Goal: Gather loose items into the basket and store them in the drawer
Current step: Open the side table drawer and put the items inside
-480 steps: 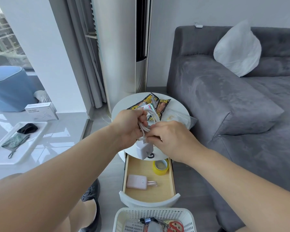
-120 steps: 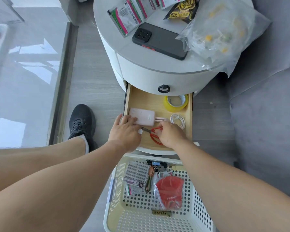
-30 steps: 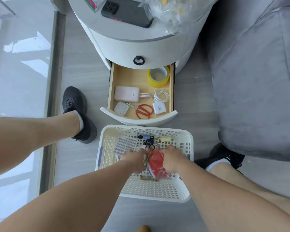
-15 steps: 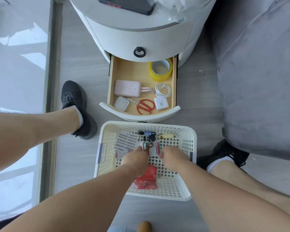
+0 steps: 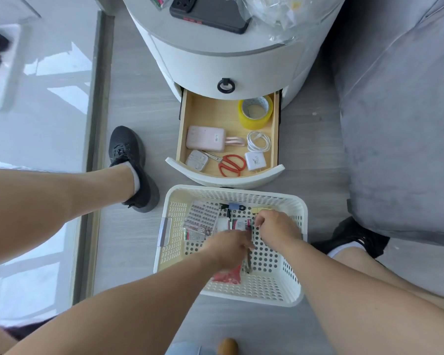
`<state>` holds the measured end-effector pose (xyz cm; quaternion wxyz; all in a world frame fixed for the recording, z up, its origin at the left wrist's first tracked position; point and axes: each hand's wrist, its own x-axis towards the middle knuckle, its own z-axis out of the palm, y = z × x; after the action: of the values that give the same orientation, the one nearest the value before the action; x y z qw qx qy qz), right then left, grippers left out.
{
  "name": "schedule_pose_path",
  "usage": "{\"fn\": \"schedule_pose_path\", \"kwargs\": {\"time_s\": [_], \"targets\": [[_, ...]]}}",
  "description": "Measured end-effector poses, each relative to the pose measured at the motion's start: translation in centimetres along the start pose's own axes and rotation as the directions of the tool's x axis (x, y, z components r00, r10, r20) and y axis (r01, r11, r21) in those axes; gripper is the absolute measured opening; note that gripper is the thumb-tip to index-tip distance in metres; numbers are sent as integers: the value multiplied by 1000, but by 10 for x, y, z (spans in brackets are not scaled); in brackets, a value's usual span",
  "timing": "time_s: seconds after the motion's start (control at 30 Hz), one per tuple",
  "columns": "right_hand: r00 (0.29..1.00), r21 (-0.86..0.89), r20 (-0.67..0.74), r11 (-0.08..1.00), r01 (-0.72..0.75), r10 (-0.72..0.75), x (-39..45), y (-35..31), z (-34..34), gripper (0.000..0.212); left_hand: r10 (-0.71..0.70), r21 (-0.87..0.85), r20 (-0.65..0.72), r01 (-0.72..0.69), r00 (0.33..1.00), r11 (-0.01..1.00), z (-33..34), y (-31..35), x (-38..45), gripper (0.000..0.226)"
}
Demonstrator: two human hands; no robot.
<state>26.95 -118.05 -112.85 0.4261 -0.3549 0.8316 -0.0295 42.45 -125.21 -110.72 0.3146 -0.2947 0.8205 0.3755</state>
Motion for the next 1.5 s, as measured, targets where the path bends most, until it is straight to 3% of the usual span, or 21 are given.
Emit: {"fn": "schedule_pose_path", "kwargs": {"time_s": [0.07,0.13,0.23,0.3,0.37,0.4,0.47,0.53,0.6,0.7,0.8,0.87,0.93,1.0,1.07,1.13,1.27,1.33,1.4,1.47,1.5], "targets": [[999,-3,-37,1000,6,-6,-2,-1,0,33,131,134,88,-142,987,981,7,21,5,40],[999,-26,-37,999,25,-26,-2,-2,1,32,81,165,157,-107,984,980,15,33,8,41],[995,-94,47,991,93,-89,-2,-6,3,31,-247,56,23,245,969,968,17,23,5,22],[986,-118,117,984,132,-118,-1,-11,6,32,-513,-36,-71,512,856,858,18,1,2,29],[984,-128,117,980,152,-137,1,-16,10,32,-691,-78,-33,687,722,722,20,-23,-3,40],[985,-126,99,980,153,-141,2,-18,13,32,-720,-114,19,717,694,688,21,-32,-3,40],[989,-119,65,983,137,-130,1,-21,17,30,-646,-297,181,668,741,683,26,-38,-1,36],[989,-135,11,980,149,-149,0,-24,15,28,-492,-559,329,586,806,586,23,-25,-2,30],[968,-222,-83,951,214,-237,-2,-28,5,24,-399,-651,325,509,858,563,16,-11,-1,29],[866,-336,-217,867,367,-451,-10,-39,-12,22,-385,-508,45,352,922,786,-9,-2,-1,25],[728,-344,-415,835,430,-545,-5,-59,-32,21,-351,-409,-334,201,875,890,-58,-5,-9,26],[715,-260,-545,899,353,-438,2,-72,-48,16,-302,-373,-522,105,798,922,-92,-14,-15,27],[746,-145,-619,970,197,-245,9,-77,-63,20,-258,-305,-633,71,730,950,-123,-30,-21,28],[864,-194,-484,980,46,-137,10,-75,-70,35,-249,-203,-613,155,750,967,-144,-48,-25,38],[940,-359,-305,933,36,-153,9,-75,-70,44,-252,-64,-477,253,842,965,-155,-67,-26,50],[965,-373,-228,927,38,-131,5,-83,-75,51,-229,29,-344,254,911,967,-165,-77,-26,55],[1000,-406,-5,914,-21,21,-5,-108,-99,62,-242,146,-170,267,955,953,-181,-73,-31,58],[988,-462,133,887,-13,84,-8,-125,-121,54,-265,160,-88,276,960,948,-192,-68,-31,53],[990,-445,132,895,22,41,-3,-148,-150,36,-244,-16,-136,244,960,970,-212,-68,-16,40],[992,-358,-83,932,60,-96,5,-176,-192,27,-182,-169,-208,148,961,974,-256,-58,-12,35],[960,-292,-229,952,88,-159,9,-191,-213,26,-174,-322,-338,60,925,945,-281,-51,-14,34]]}}
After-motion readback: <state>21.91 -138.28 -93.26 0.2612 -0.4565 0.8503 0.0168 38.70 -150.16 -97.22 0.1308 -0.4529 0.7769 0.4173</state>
